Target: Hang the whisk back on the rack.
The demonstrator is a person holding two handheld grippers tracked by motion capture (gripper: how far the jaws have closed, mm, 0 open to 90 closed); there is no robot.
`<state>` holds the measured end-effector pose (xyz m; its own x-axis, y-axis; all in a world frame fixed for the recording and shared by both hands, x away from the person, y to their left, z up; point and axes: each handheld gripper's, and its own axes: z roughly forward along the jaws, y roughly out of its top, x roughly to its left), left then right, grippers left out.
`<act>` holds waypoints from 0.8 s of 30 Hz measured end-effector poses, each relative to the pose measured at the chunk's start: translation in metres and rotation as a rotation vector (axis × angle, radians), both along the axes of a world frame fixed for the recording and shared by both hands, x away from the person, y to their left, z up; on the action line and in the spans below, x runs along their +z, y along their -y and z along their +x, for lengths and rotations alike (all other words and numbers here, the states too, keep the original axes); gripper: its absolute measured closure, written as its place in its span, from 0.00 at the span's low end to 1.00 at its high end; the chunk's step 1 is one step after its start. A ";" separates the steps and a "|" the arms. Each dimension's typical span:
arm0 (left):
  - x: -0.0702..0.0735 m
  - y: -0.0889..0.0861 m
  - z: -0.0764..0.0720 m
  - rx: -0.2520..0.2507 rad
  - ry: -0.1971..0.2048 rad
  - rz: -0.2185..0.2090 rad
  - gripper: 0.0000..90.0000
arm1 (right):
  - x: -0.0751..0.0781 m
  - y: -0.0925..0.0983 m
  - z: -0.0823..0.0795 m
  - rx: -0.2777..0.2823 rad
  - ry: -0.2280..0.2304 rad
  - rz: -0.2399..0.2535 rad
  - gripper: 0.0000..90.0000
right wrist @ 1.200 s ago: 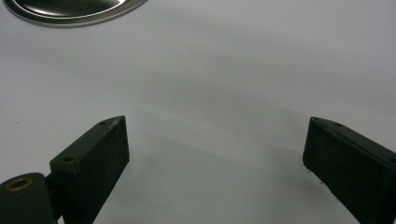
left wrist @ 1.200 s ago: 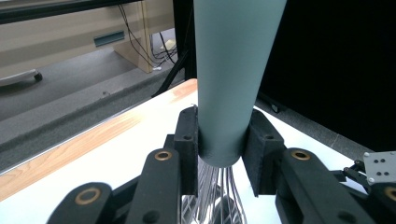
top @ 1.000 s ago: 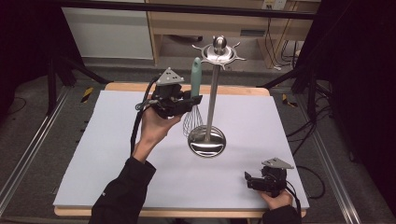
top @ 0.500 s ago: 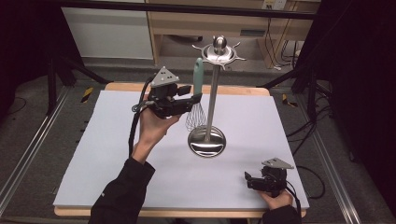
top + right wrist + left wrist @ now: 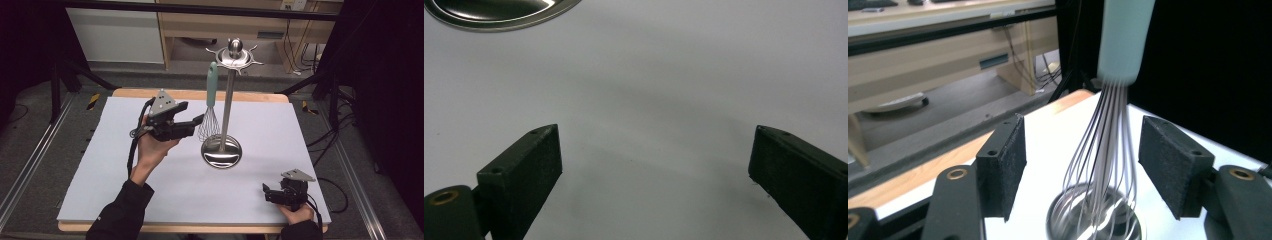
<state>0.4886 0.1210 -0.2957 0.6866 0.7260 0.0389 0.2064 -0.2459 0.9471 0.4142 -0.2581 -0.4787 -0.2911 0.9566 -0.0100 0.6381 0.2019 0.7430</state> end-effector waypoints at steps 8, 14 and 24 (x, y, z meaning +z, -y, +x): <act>-0.046 -0.029 -0.007 0.024 -0.055 0.035 0.38 | 0.001 0.004 0.000 -0.009 0.004 0.004 0.08; -0.084 -0.054 -0.012 0.068 -0.111 0.098 0.36 | 0.000 0.008 0.002 -0.025 -0.005 -0.004 0.07; -0.136 -0.103 -0.021 0.169 -0.204 0.170 0.34 | 0.001 0.014 0.004 -0.044 -0.003 -0.013 0.07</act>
